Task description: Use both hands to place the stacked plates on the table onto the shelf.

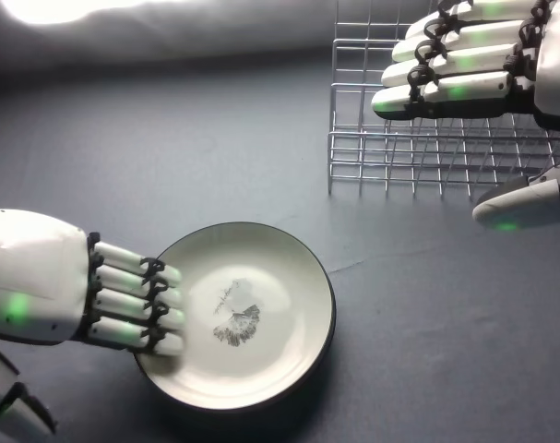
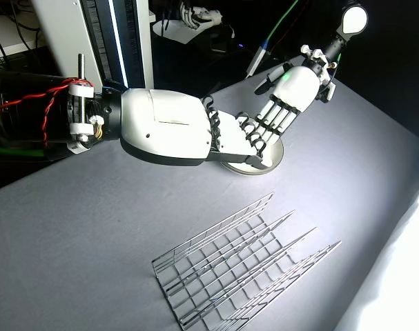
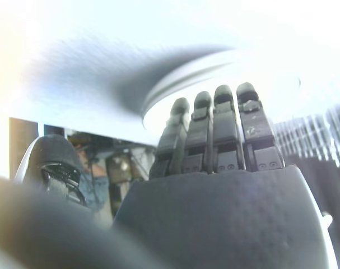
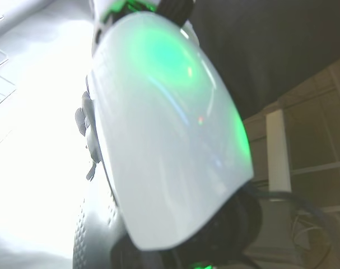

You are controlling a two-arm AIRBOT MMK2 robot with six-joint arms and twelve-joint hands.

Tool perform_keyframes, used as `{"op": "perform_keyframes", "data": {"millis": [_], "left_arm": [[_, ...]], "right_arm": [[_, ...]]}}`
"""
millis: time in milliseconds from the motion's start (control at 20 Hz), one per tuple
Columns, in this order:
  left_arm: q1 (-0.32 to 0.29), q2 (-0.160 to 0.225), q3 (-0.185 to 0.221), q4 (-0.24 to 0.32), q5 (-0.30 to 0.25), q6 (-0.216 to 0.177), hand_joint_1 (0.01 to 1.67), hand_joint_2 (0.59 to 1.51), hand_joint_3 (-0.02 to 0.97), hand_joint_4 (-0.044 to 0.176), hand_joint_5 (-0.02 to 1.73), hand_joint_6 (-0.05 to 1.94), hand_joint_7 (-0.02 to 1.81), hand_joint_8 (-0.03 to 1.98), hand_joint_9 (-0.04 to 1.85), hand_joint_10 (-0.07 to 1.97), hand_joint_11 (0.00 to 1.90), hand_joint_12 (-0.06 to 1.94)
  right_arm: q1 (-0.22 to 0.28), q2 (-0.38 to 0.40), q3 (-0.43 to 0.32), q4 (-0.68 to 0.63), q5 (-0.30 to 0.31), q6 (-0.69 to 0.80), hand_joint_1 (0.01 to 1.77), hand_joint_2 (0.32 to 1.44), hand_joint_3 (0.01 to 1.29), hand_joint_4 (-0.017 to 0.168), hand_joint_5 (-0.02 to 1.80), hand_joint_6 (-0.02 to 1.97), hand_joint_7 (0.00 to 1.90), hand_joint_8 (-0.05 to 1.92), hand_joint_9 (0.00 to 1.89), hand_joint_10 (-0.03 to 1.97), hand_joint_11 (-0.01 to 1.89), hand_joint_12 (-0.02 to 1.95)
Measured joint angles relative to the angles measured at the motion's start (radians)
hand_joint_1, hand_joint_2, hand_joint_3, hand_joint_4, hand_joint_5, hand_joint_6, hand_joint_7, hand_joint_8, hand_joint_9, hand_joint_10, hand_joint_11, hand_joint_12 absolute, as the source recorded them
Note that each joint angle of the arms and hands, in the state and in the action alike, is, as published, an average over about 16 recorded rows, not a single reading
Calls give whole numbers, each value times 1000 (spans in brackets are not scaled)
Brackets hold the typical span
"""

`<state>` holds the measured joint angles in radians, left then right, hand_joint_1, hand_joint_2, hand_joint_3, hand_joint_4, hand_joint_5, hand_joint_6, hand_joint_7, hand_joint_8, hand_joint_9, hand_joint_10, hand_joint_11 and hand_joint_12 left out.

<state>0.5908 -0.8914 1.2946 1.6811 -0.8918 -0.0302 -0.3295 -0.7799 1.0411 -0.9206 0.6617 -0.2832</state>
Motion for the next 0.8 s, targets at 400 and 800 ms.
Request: {"op": "perform_keyframes", "data": {"millis": [400, 800], "left_arm": [[45, -11, 15, -6, 1, 6, 18, 1158, 17, -5, 2, -19, 2, -14, 16, 3, 13, -18], [68, -49, -5, -34, 28, 20, 17, 1160, 18, -8, -9, -28, -11, -18, 7, -4, 13, -5]], "right_arm": [[-3, -3, 9, -9, 26, -17, 56, 1203, 14, 8, 195, 18, 192, 14, 158, 13, 21, 393], [-8, -25, 44, -92, 84, -35, 58, 1200, 14, 8, 194, 18, 191, 14, 149, 13, 21, 385]]}}
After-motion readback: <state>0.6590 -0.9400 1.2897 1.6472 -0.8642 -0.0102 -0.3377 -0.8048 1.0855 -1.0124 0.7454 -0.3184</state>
